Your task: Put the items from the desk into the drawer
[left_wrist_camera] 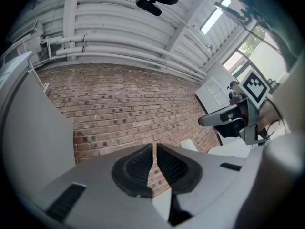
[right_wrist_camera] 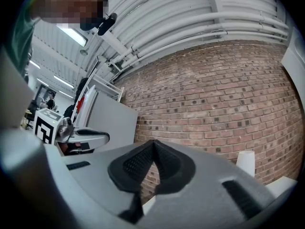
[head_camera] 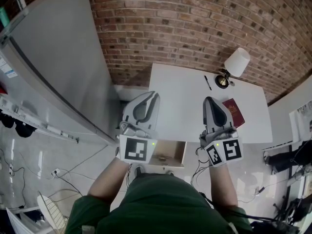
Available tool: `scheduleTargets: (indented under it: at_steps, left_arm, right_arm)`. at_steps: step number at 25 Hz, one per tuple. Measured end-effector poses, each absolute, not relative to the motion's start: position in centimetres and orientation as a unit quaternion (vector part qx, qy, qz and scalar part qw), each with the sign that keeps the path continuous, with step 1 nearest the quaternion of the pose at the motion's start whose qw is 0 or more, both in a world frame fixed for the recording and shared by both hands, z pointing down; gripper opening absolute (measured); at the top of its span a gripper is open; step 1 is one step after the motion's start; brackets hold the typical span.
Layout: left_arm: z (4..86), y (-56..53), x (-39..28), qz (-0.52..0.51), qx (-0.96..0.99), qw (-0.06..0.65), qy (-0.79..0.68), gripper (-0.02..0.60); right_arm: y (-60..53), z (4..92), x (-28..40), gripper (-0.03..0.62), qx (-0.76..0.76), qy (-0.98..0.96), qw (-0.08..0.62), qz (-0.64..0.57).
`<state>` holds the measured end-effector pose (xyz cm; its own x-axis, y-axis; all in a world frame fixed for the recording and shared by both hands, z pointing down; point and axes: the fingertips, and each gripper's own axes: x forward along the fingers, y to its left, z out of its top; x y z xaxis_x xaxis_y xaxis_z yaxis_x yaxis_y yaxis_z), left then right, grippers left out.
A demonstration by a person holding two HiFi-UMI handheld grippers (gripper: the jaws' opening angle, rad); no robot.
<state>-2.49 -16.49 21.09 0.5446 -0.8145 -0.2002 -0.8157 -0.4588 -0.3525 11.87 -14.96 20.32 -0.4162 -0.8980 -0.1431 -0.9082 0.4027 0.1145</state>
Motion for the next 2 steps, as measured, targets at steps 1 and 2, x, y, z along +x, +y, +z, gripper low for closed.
scheduleTargets:
  at_steps: [1, 2]
  left_arm:
    - [21.14, -16.56, -2.55, 0.001, -0.854, 0.207, 0.477, 0.026]
    - [21.2, -16.62, -2.6, 0.001, -0.854, 0.207, 0.477, 0.026]
  right_arm:
    - [-15.02, 20.34, 11.81, 0.003, -0.539, 0.837, 0.029, 0.088]
    - [-15.09, 20.36, 11.75, 0.003, -0.539, 0.837, 0.029, 0.089]
